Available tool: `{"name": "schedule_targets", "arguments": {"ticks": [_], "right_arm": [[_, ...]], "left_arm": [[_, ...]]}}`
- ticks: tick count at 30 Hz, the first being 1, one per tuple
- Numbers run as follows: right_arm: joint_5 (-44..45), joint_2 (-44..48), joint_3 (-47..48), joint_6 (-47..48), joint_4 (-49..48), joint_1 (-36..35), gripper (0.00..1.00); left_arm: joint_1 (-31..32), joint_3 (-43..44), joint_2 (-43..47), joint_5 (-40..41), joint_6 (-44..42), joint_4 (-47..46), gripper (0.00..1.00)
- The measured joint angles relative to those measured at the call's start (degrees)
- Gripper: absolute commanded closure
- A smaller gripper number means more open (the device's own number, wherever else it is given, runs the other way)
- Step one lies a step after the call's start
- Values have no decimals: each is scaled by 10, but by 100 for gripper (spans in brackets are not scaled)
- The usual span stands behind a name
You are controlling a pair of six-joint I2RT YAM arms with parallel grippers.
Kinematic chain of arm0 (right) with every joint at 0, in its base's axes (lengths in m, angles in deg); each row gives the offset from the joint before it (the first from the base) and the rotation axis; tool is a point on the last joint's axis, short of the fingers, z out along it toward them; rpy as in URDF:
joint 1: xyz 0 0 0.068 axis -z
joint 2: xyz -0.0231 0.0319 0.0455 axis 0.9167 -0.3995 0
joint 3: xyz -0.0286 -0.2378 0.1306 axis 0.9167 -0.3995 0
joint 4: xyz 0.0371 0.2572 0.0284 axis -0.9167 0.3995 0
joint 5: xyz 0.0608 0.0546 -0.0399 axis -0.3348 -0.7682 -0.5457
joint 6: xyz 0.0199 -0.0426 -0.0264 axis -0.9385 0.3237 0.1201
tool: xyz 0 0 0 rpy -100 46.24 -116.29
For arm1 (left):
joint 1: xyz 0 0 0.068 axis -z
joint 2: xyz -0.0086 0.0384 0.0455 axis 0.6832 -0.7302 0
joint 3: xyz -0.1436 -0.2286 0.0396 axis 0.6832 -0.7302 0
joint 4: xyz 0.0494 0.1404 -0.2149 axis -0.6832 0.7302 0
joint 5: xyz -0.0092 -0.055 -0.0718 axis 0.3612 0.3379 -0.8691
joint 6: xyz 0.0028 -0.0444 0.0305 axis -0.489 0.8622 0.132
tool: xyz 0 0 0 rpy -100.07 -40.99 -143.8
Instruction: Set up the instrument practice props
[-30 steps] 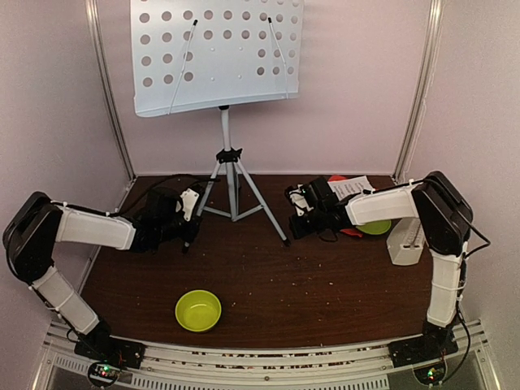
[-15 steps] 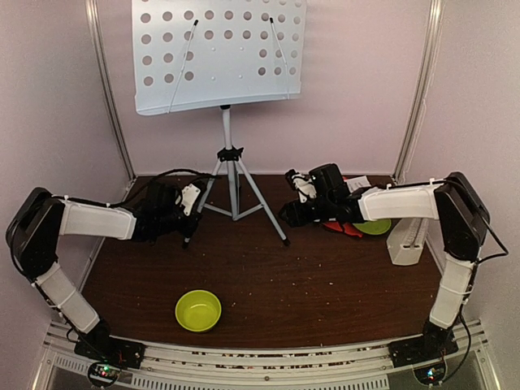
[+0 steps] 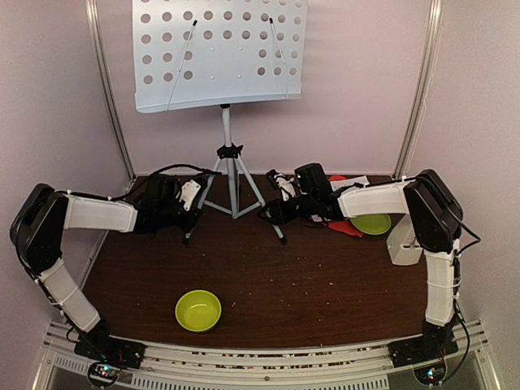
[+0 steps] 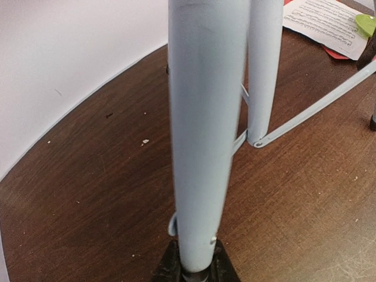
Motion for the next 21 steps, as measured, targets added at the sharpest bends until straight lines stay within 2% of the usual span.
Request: {"name": "schedule_targets", "arguments": {"ticks": [8,11,21], "right_arm": [[-43,-17,-11,-3,-35,3,89],[-51,-12,-33,8,-66,-4,99],[-35,67,-153,8,-107,-24,100]], "left_arm": [[-2,5,-3,-5,-3,5,96],[-4,7,-3,-9,-6,4,97],[2,2,1,-49,-28,5,97]]}}
